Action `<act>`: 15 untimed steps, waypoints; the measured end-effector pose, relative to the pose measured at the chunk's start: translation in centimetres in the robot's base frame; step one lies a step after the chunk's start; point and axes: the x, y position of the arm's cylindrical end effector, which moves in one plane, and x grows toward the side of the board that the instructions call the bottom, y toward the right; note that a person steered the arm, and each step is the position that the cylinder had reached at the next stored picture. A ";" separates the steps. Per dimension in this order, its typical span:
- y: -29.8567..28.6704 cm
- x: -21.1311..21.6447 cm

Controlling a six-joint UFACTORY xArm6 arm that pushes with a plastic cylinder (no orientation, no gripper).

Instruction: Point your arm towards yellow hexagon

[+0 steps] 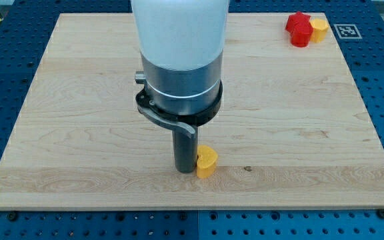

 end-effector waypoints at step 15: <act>27.1 -34.3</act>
